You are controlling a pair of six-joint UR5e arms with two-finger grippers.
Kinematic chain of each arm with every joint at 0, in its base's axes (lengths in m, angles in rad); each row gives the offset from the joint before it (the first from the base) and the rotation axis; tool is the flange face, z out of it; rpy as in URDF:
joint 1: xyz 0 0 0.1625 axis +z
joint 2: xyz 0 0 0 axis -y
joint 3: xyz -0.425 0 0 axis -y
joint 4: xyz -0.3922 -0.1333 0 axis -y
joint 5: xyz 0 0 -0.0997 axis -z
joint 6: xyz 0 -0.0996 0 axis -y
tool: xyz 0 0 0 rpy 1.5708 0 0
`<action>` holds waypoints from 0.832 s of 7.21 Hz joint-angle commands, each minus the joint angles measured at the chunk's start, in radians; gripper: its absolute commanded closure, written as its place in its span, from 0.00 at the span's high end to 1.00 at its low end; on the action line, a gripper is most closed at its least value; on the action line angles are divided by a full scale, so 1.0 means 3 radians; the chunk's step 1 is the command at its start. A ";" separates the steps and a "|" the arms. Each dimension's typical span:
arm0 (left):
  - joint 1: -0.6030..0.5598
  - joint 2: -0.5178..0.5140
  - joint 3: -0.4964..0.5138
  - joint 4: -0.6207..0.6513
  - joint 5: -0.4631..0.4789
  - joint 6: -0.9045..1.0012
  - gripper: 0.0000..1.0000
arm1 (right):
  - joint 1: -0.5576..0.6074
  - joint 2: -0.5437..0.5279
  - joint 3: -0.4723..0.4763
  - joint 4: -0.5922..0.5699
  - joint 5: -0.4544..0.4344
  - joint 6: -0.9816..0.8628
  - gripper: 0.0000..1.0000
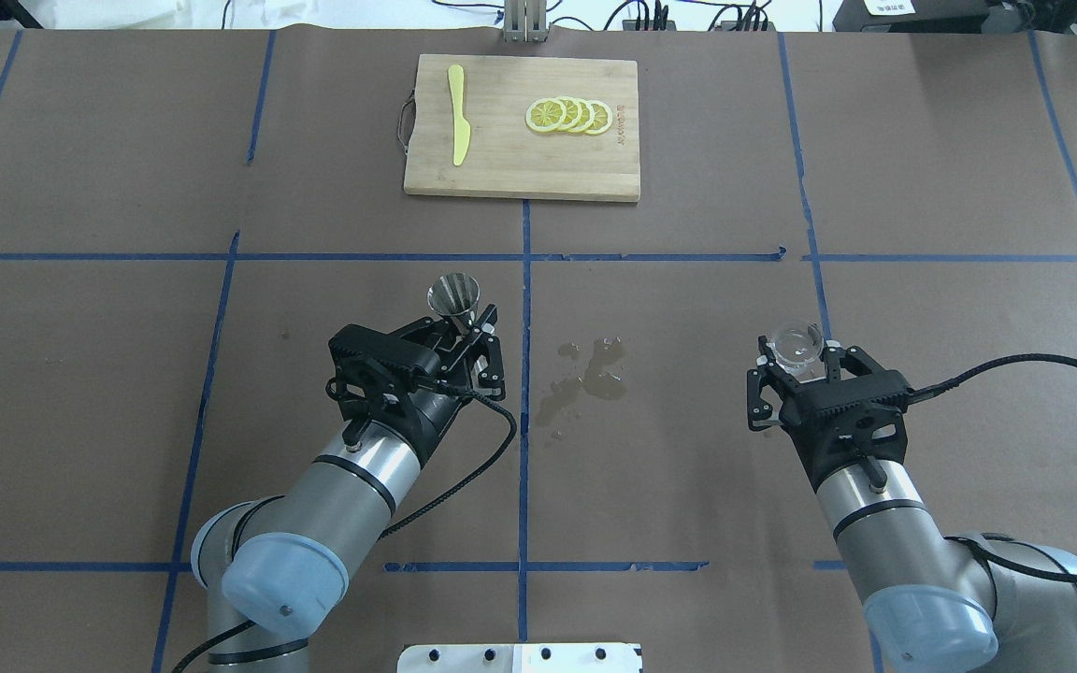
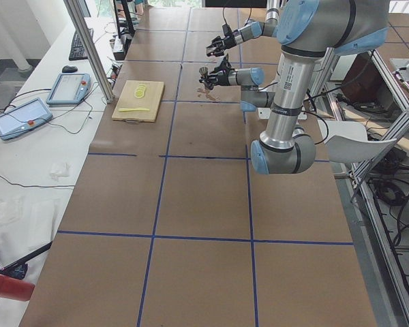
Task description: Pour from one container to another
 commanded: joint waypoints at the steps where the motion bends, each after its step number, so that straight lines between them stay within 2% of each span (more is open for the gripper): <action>1: 0.0022 -0.0060 0.0112 0.0002 0.0004 0.0000 0.00 | 0.0076 0.0107 0.0053 -0.0008 0.0010 -0.0269 0.00; 5: 0.0032 -0.0167 0.0220 0.0104 0.0004 0.0005 0.00 | 0.0209 0.0342 0.0038 -0.0033 0.0005 -0.0459 0.00; 6: 0.0037 -0.0188 0.0210 0.0206 -0.0001 0.0041 0.00 | 0.0230 0.0439 0.0043 -0.0226 0.0005 -0.0505 0.00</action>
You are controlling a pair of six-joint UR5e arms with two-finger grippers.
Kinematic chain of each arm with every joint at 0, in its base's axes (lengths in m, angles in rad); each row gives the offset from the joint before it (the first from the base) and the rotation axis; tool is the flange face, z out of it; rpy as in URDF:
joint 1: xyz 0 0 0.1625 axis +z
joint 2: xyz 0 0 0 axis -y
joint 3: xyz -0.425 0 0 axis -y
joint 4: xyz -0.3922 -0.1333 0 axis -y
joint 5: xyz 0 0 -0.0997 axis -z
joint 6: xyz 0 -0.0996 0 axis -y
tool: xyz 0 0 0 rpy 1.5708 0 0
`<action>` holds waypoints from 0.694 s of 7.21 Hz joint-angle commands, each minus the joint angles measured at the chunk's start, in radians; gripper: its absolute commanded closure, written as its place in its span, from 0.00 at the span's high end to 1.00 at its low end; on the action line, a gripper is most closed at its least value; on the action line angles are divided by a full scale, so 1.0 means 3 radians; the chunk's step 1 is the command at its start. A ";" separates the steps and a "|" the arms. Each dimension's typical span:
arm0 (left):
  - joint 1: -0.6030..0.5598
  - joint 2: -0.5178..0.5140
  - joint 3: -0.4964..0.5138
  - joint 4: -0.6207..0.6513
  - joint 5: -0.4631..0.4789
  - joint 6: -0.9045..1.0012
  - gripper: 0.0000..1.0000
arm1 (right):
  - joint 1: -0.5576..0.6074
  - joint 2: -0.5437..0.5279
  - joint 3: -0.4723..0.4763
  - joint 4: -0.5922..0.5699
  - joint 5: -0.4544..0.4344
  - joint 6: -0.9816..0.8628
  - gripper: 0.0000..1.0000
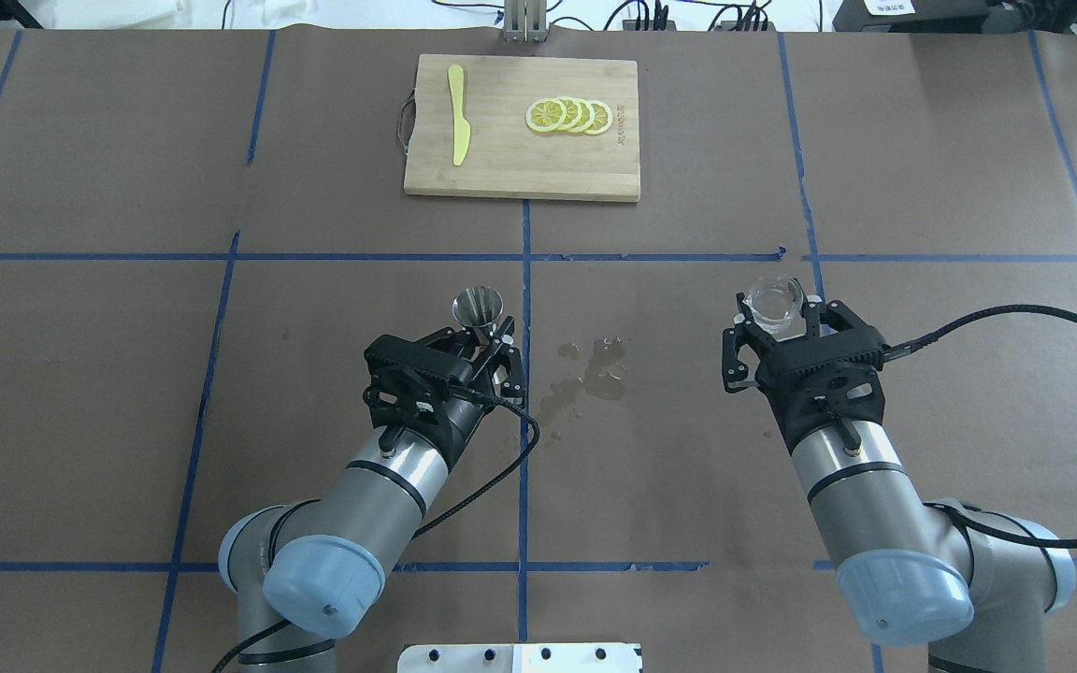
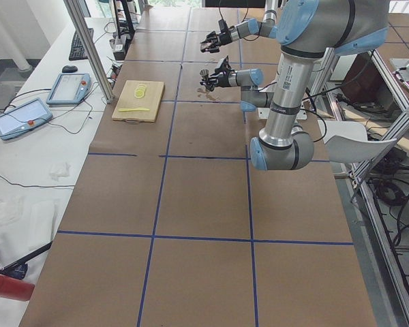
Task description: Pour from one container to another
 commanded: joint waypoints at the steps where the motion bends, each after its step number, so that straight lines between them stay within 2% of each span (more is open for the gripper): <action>1: 0.0006 -0.0086 -0.0021 0.0146 -0.0015 0.0195 0.00 | 0.0075 0.0307 -0.0007 -0.0398 0.0008 -0.0171 0.00; 2: 0.0006 -0.0081 -0.0026 0.0147 -0.0071 0.0313 0.00 | 0.0106 0.0451 -0.0007 -0.0567 0.0033 -0.0319 0.00; 3: 0.0006 -0.0081 -0.0006 0.0162 -0.0304 0.0340 0.00 | 0.0136 0.0467 -0.0002 -0.0584 0.0104 -0.0437 0.00; 5: 0.0011 -0.0087 0.0009 0.0162 -0.0363 0.0345 0.00 | 0.0147 0.0493 -0.0002 -0.0594 0.0125 -0.0479 0.00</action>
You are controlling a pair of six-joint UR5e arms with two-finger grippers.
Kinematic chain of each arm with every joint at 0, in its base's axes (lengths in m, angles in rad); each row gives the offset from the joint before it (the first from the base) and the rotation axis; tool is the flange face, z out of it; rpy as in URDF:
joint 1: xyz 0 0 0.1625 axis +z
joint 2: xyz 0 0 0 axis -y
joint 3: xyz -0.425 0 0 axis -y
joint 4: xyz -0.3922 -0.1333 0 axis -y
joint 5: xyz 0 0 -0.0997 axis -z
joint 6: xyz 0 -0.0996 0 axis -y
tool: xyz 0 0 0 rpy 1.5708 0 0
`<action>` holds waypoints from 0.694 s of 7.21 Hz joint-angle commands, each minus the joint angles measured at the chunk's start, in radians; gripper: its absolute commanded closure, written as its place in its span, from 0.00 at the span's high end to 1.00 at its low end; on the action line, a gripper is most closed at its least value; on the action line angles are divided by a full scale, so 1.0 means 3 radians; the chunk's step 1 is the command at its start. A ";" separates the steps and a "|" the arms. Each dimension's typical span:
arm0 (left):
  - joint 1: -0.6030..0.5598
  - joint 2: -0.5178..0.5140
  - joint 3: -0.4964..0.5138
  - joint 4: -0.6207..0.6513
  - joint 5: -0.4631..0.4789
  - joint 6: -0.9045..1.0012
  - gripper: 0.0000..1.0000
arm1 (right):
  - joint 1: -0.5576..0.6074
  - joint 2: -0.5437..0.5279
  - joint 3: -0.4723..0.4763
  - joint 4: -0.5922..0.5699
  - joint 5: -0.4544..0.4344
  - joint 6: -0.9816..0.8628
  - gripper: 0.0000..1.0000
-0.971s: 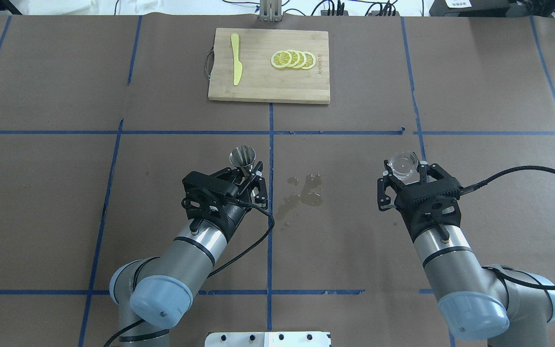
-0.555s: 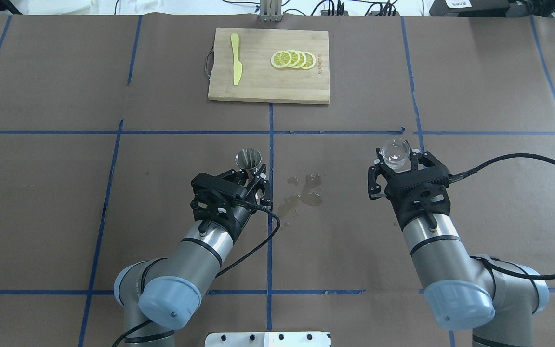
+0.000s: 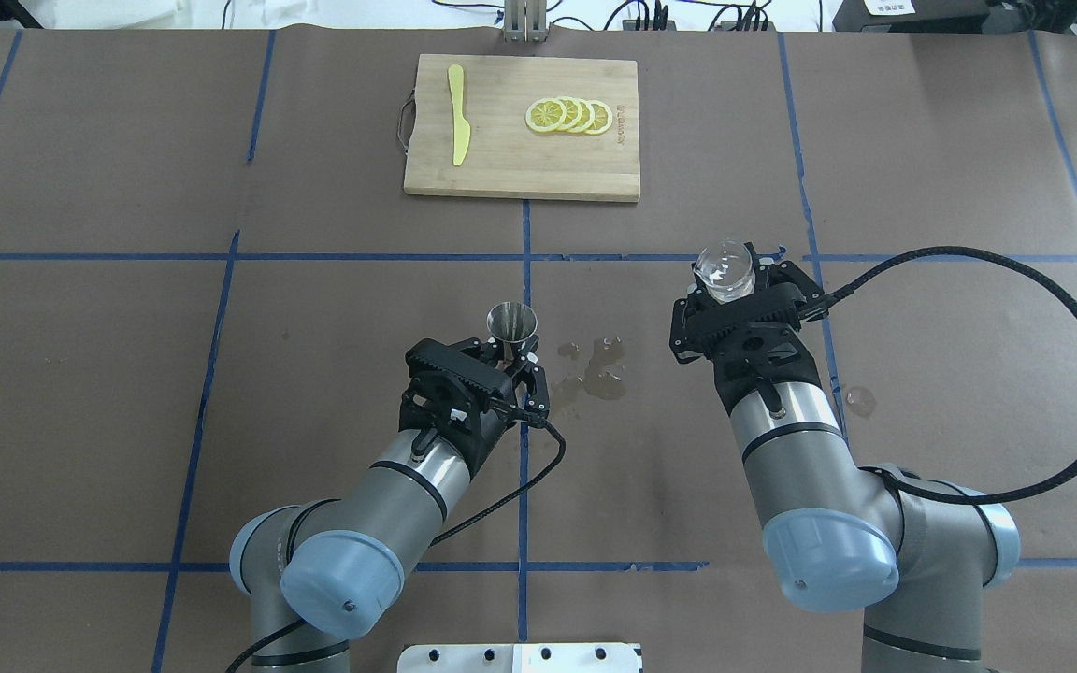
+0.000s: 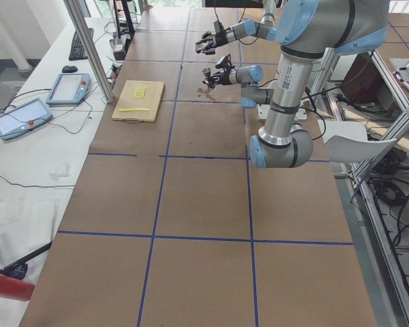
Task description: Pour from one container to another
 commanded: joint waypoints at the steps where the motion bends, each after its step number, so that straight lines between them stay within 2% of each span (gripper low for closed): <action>1: 0.0003 -0.0078 0.0065 0.0008 -0.0134 0.0010 0.00 | 0.0013 0.0019 0.0001 -0.0038 0.0021 -0.0114 0.00; 3: 0.0003 -0.0242 0.0223 0.0003 -0.0145 0.0010 0.00 | 0.0018 0.0019 0.0001 -0.0039 0.0027 -0.0329 0.00; 5: -0.0012 -0.0263 0.0229 0.0003 -0.0236 0.0010 0.00 | 0.0023 0.0115 0.0011 -0.0039 0.0169 -0.0508 0.00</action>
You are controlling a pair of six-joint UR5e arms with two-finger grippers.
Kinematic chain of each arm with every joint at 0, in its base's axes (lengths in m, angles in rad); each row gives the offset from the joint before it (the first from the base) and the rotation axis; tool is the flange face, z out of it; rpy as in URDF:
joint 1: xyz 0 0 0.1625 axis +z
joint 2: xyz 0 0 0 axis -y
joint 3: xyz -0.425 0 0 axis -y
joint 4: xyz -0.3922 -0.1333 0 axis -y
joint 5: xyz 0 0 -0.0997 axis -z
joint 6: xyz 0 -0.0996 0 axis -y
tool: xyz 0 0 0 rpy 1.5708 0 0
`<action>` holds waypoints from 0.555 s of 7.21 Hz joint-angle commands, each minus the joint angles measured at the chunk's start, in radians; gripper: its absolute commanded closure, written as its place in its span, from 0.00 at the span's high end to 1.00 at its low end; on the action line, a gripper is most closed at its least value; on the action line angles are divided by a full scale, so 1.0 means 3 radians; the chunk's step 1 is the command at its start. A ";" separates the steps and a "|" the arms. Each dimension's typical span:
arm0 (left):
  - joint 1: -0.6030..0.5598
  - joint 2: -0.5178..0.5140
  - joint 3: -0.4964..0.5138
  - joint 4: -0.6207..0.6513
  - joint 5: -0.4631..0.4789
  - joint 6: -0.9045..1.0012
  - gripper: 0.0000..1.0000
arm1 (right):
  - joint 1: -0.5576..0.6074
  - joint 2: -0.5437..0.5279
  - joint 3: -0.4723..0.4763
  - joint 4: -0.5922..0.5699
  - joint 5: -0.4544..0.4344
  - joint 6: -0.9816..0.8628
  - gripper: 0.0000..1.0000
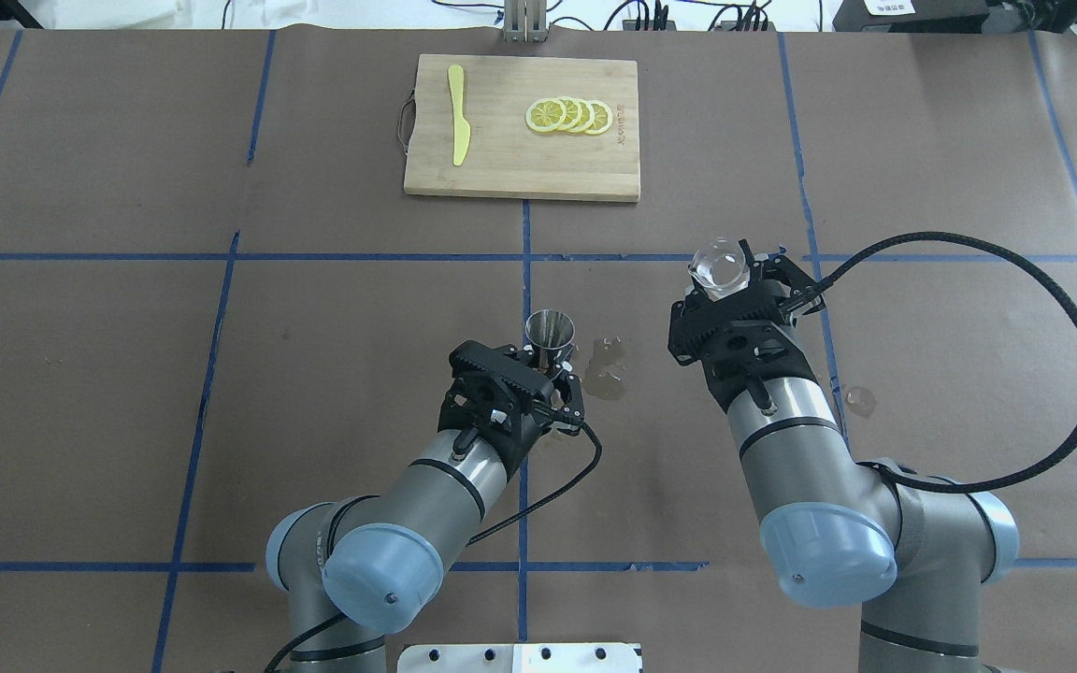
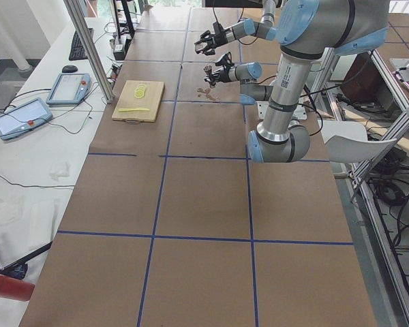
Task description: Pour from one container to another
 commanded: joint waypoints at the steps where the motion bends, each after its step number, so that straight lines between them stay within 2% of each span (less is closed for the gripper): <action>1: -0.0035 -0.0025 0.0017 -0.0001 -0.0105 0.0010 0.00 | 0.0013 0.0133 0.0019 0.0010 0.0139 -0.0234 0.00; 4: -0.0102 -0.0050 0.0052 -0.0001 -0.0248 0.0015 0.00 | 0.0007 0.0139 0.0161 0.0030 0.0252 -0.0531 0.00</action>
